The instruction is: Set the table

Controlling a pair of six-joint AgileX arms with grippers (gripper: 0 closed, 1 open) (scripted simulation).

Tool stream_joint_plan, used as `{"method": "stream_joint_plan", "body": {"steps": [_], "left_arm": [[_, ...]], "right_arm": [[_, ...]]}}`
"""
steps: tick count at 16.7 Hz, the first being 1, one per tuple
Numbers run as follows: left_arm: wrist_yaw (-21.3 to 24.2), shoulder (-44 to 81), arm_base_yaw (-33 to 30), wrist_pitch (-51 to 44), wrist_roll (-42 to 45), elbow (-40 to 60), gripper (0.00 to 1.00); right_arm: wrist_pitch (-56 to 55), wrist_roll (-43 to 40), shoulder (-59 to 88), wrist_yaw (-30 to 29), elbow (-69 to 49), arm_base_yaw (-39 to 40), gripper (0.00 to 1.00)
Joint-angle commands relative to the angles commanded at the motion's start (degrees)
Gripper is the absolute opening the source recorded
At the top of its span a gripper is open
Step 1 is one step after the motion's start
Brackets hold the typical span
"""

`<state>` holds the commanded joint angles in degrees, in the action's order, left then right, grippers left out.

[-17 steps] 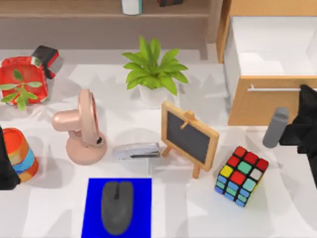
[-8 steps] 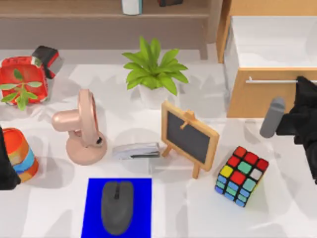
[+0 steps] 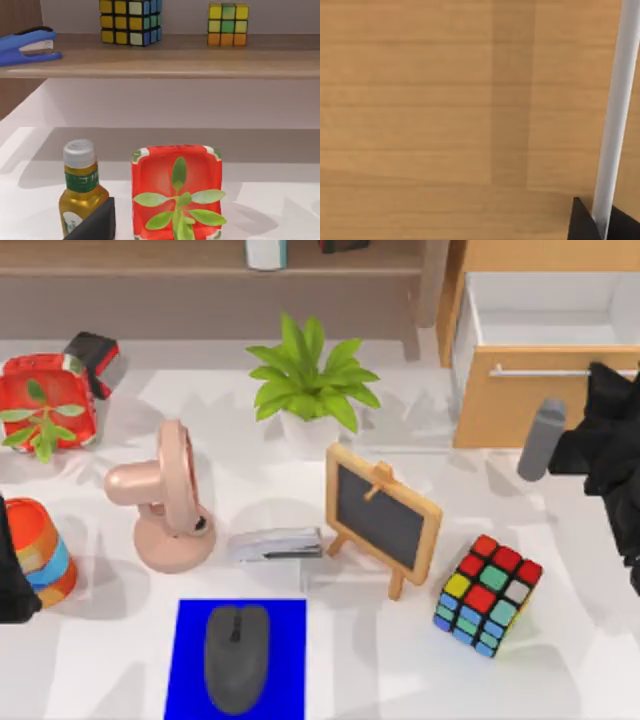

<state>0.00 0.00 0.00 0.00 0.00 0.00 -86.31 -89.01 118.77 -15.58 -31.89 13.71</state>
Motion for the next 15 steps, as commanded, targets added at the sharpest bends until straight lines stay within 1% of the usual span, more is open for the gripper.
{"method": "stream_joint_plan", "body": {"steps": [4,15], "left_arm": [[0.0,0.0,0.0,0.0,0.0,0.0,1.0],[0.0,0.0,0.0,0.0,0.0,0.0,1.0]], "right_arm": [[0.36,0.13,0.1,-0.03,-0.33,0.11,0.0],[6.35,0.04,4.18,1.72,-10.48,-1.69,0.0]]}}
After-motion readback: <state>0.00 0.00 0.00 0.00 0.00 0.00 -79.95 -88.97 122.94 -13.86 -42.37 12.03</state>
